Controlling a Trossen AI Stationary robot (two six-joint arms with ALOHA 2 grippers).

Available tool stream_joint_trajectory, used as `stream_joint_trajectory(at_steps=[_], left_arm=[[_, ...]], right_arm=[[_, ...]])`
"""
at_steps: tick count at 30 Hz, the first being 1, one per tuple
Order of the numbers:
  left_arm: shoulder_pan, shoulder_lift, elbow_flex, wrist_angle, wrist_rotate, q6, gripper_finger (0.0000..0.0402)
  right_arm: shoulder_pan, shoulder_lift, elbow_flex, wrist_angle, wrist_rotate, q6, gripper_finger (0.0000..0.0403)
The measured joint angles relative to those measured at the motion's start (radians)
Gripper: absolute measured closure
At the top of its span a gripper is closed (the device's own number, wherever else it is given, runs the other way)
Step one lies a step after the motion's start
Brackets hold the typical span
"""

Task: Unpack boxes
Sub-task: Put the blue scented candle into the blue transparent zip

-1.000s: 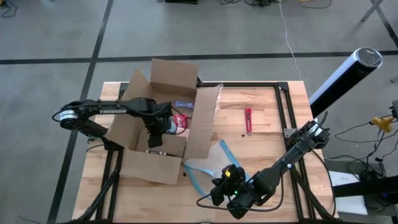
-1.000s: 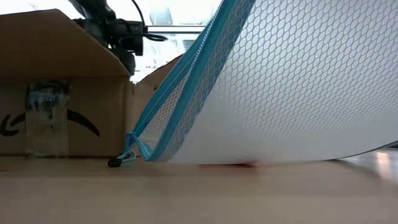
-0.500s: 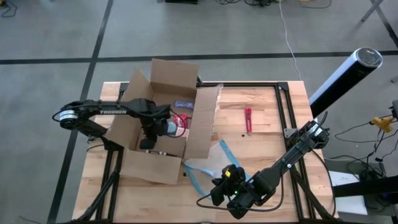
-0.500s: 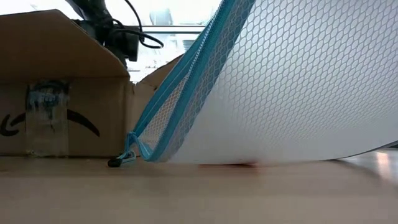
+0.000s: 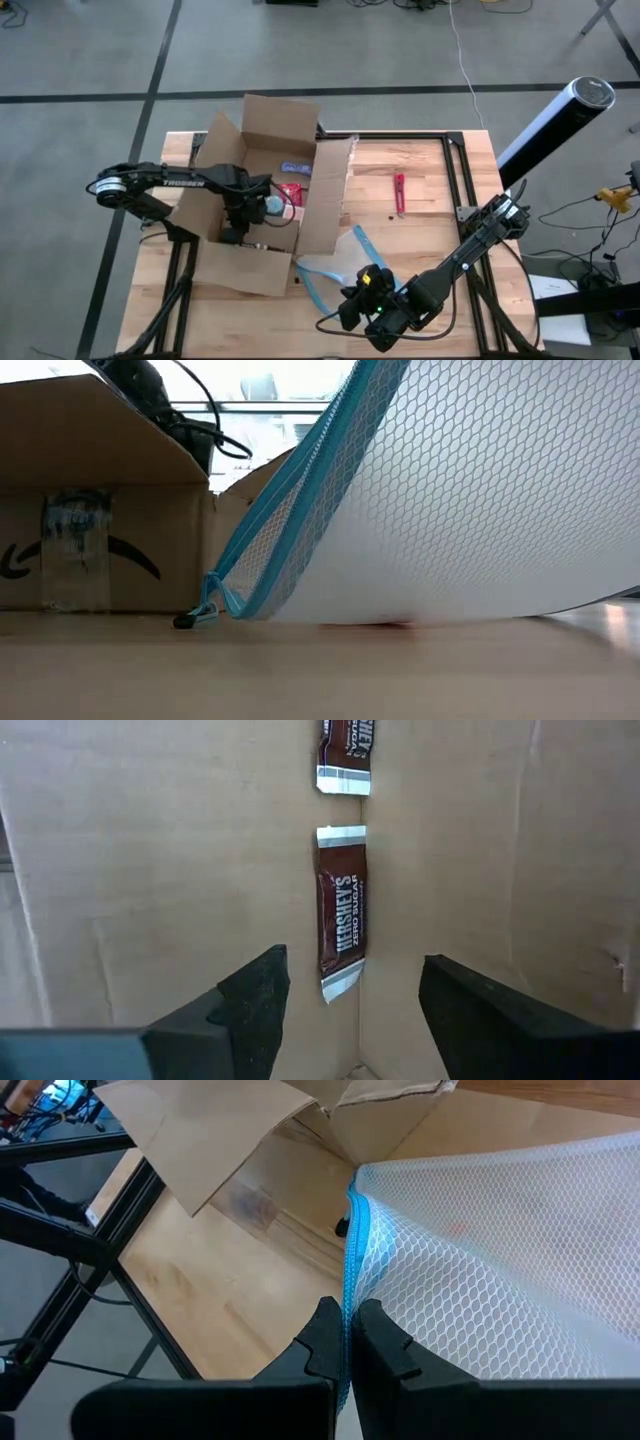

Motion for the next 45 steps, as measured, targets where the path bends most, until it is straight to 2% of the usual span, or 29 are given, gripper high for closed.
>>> stream_joint_trajectory(at_steps=[6, 11, 17, 21, 29, 31, 34, 39, 45], left_arm=[[-0.005, 0.000, 0.001, 0.000, 0.000, -0.014, 0.0223], [-0.013, 0.000, 0.003, 0.050, 0.046, -0.222, 0.0227], [-0.058, 0.012, 0.002, 0.114, 0.078, -0.453, 0.0211], [-0.111, 0.063, 0.002, 0.123, 0.078, -0.540, 0.0200], [-0.159, 0.245, 0.002, 0.136, 0.075, -0.574, 0.0191], [-0.158, 0.282, 0.004, 0.140, 0.078, -0.568, 0.0204], [-0.158, 0.314, 0.003, 0.143, 0.077, -0.538, 0.0250], [-0.148, 0.317, 0.003, 0.189, 0.073, -0.503, 0.0377], [-0.126, 0.306, 0.004, 0.281, 0.059, -0.513, 0.0401]], right_arm=[[0.000, 0.000, 0.000, 0.000, 0.000, 0.000, 0.0403], [0.000, 0.000, 0.000, 0.000, 0.000, 0.000, 0.0403], [0.000, 0.000, 0.000, 0.000, 0.000, 0.000, 0.0403], [0.000, 0.000, 0.000, 0.000, 0.000, 0.000, 0.0403], [0.000, 0.000, 0.000, 0.000, 0.000, 0.000, 0.0403], [0.000, 0.000, 0.000, 0.000, 0.000, 0.000, 0.0403], [0.000, 0.000, 0.000, 0.000, 0.000, 0.000, 0.0403], [0.000, 0.000, 0.000, 0.000, 0.000, 0.000, 0.0403], [0.000, 0.000, 0.000, 0.000, 0.000, 0.000, 0.0403]])
